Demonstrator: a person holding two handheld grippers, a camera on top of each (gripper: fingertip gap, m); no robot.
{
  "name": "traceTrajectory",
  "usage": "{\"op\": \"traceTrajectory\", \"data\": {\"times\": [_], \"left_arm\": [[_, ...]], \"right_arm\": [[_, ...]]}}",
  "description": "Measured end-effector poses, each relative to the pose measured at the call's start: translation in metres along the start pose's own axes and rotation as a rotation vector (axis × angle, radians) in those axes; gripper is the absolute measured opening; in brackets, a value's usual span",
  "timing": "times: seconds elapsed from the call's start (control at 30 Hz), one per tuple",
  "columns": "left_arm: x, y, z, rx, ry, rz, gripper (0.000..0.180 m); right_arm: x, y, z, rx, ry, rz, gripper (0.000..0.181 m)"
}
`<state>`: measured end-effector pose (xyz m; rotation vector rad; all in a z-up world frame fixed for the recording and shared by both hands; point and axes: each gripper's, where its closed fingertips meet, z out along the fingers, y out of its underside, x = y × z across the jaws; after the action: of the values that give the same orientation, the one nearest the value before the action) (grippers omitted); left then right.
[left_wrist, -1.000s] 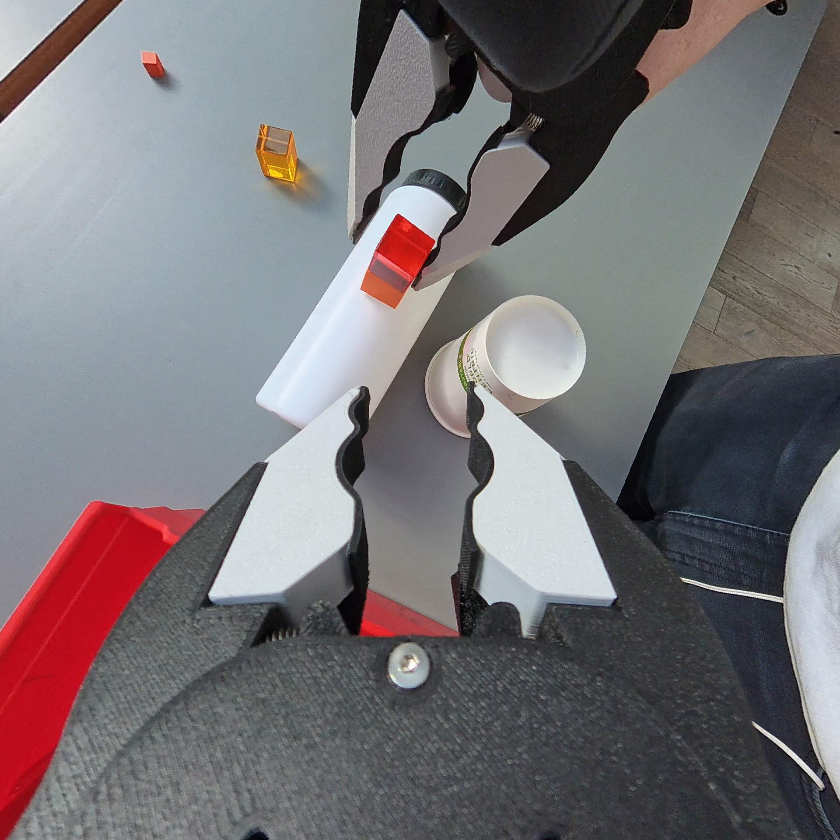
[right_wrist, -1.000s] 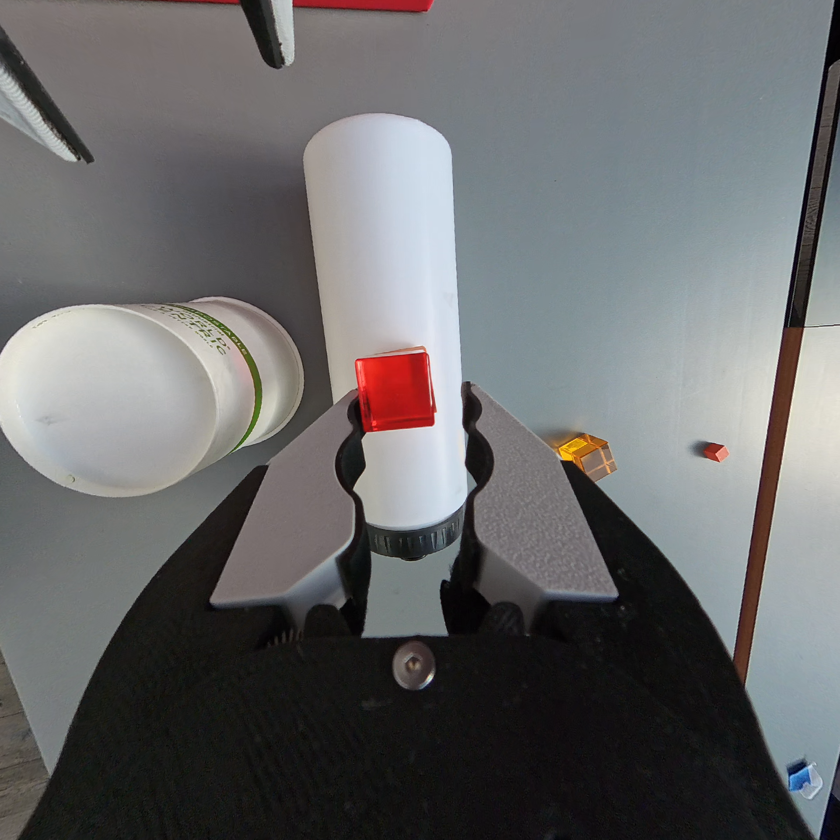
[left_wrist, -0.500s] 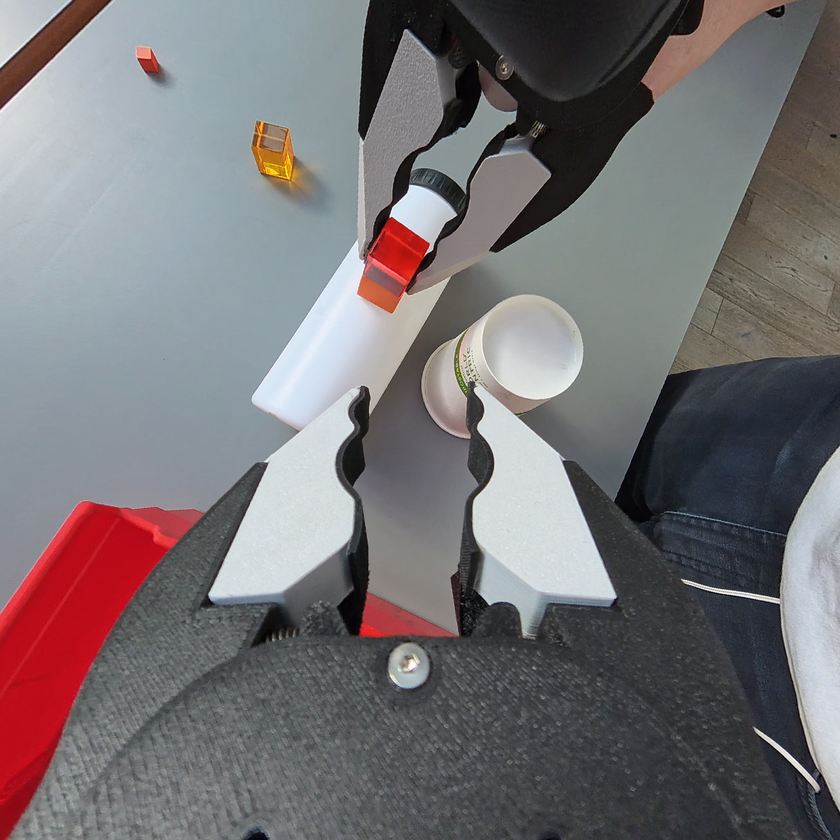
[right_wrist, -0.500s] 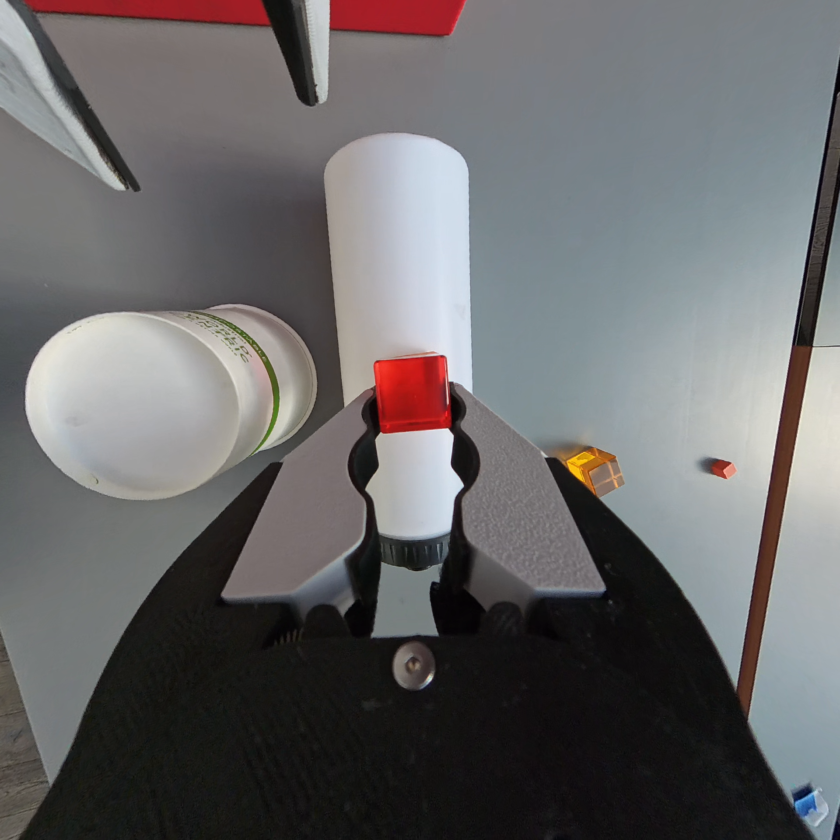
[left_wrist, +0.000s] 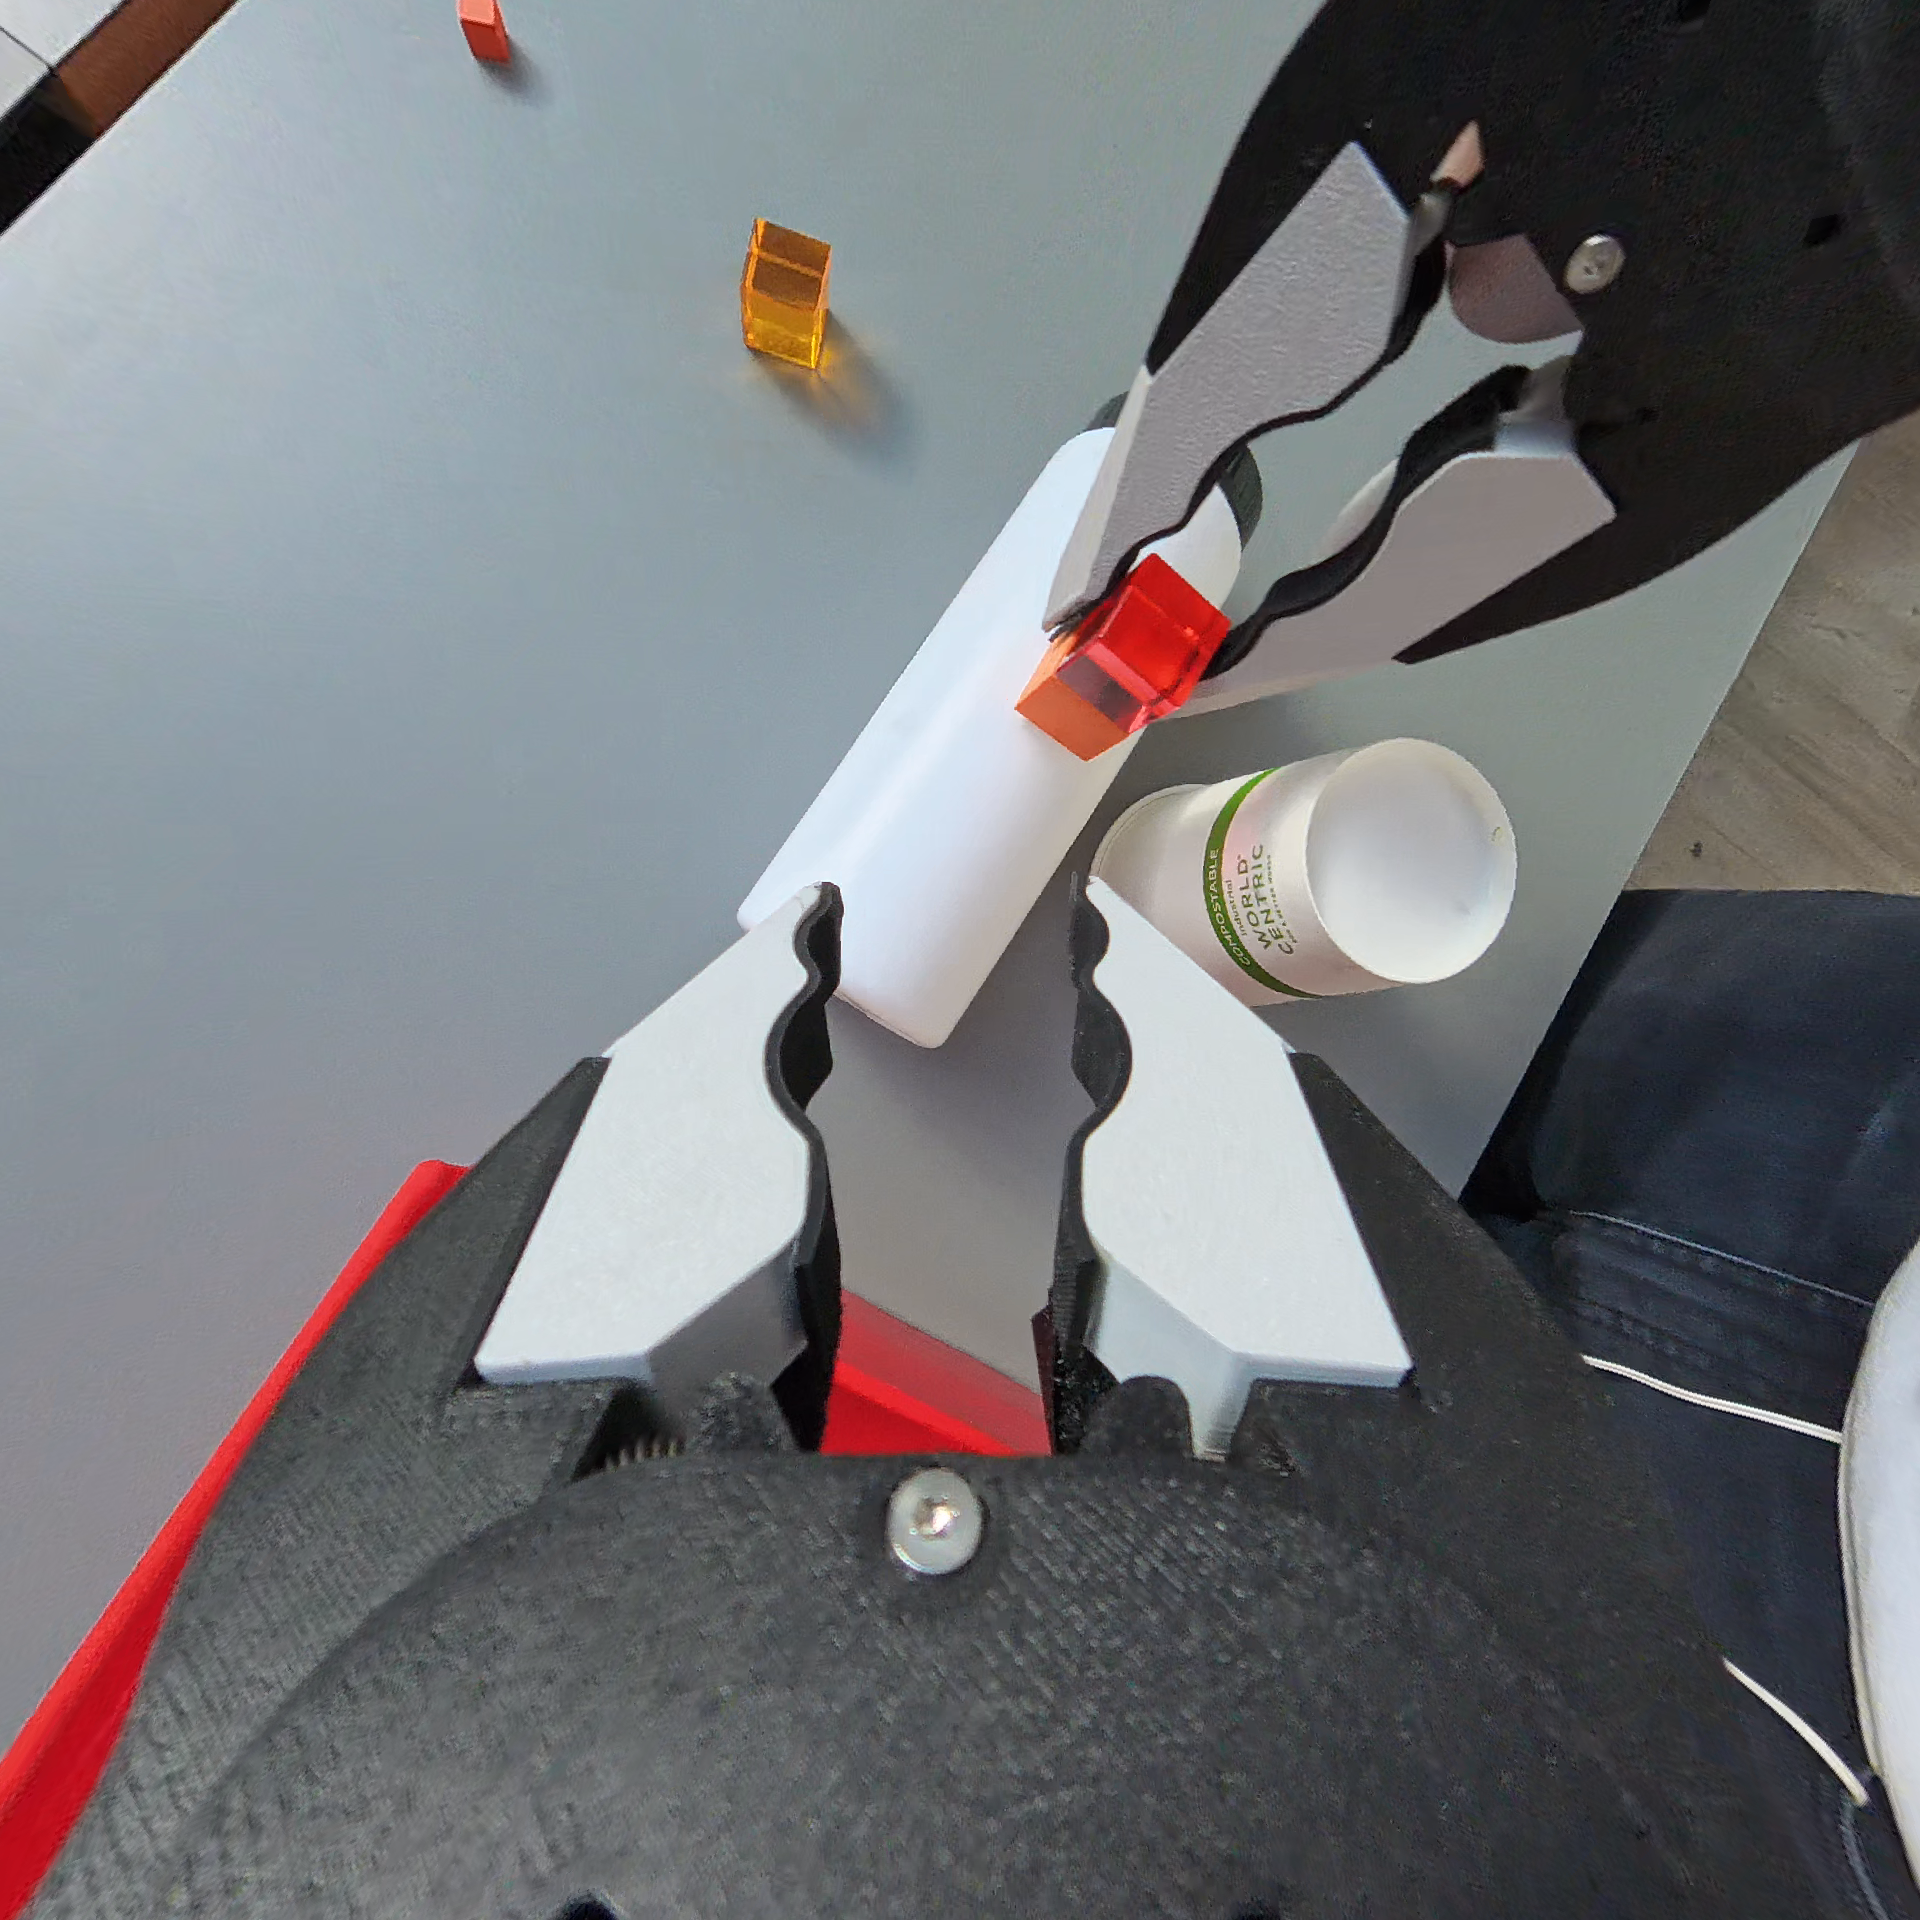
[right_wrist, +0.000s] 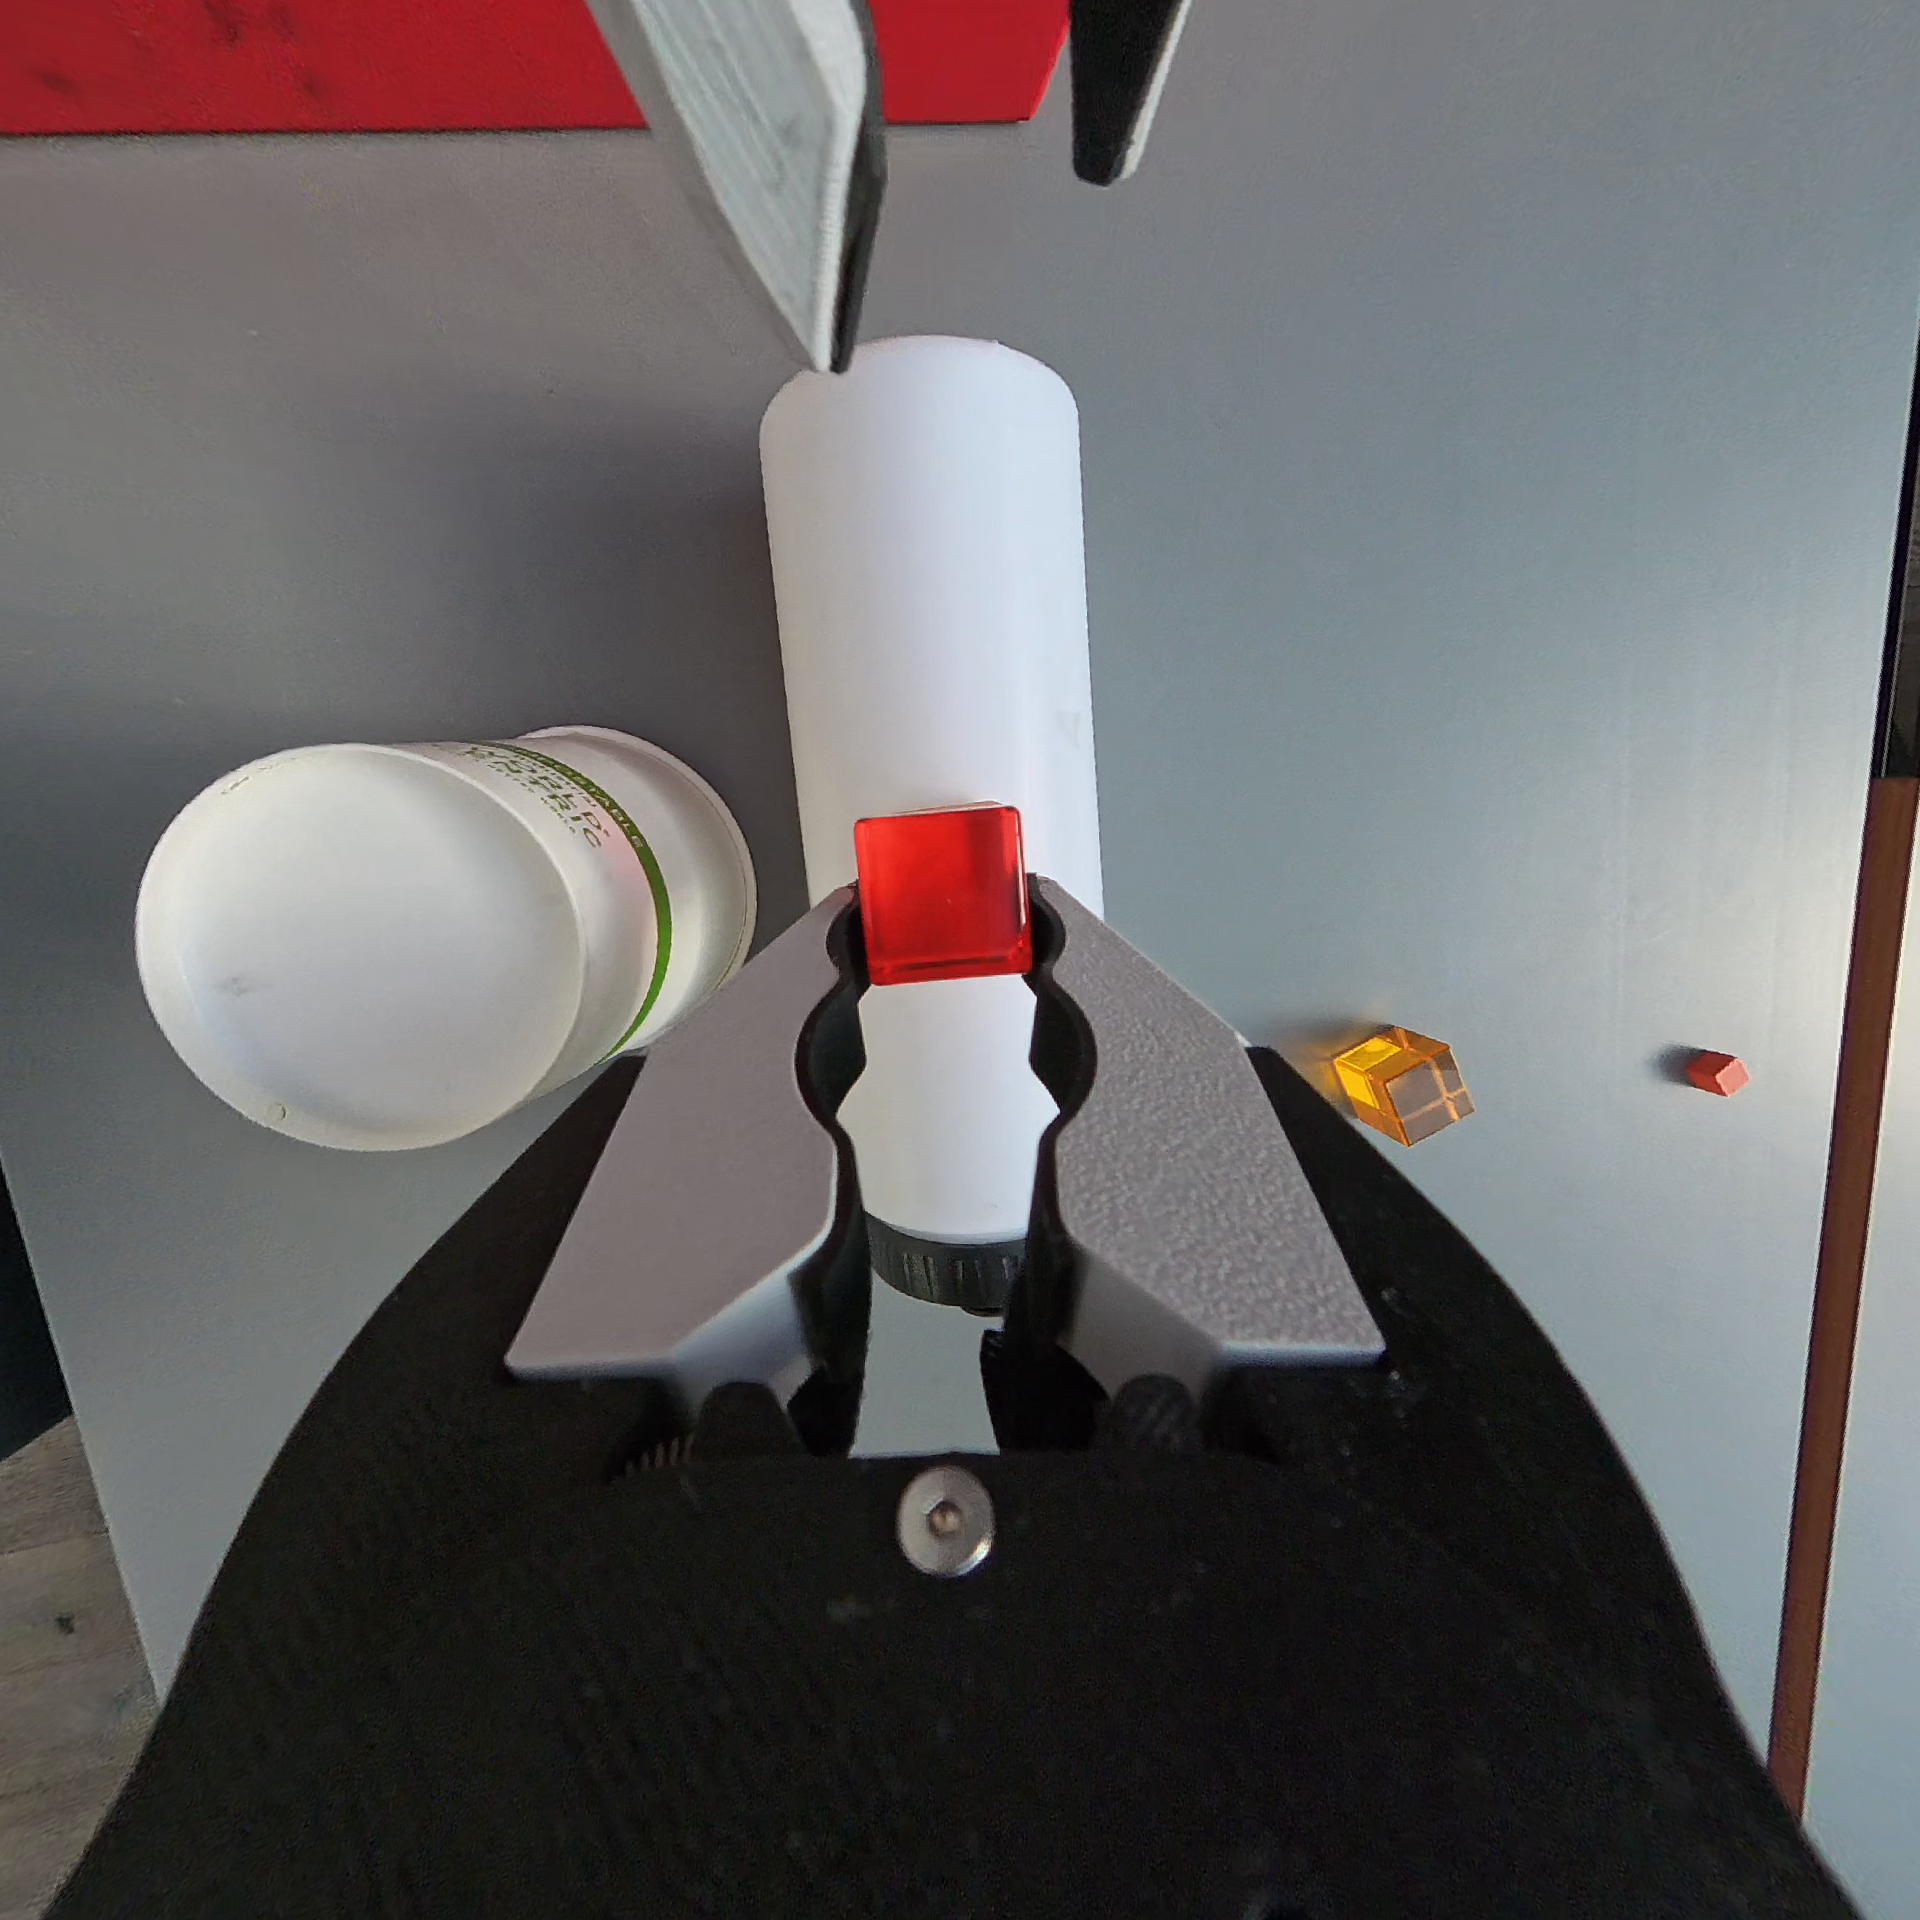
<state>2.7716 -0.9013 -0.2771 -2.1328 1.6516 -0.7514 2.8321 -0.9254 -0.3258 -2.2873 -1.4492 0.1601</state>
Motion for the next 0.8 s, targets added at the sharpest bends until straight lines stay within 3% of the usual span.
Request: {"op": "traceTrajectory", "data": {"times": [0.1,0.4,0.8], "left_arm": [[-0.015,-0.011,0.018,-0.024,0.056,-0.088,0.037],[-0.028,0.003,0.083,-0.209,0.076,-0.12,0.017],[-0.003,0.01,0.082,-0.196,0.108,-0.067,0.028]], "right_arm": [[-0.001,-0.002,-0.004,0.029,0.009,0.034,0.027],[0.005,0.012,-0.028,0.026,0.065,0.078,0.027],[-0.006,0.013,-0.024,0.043,0.027,0.075,0.027]]}}
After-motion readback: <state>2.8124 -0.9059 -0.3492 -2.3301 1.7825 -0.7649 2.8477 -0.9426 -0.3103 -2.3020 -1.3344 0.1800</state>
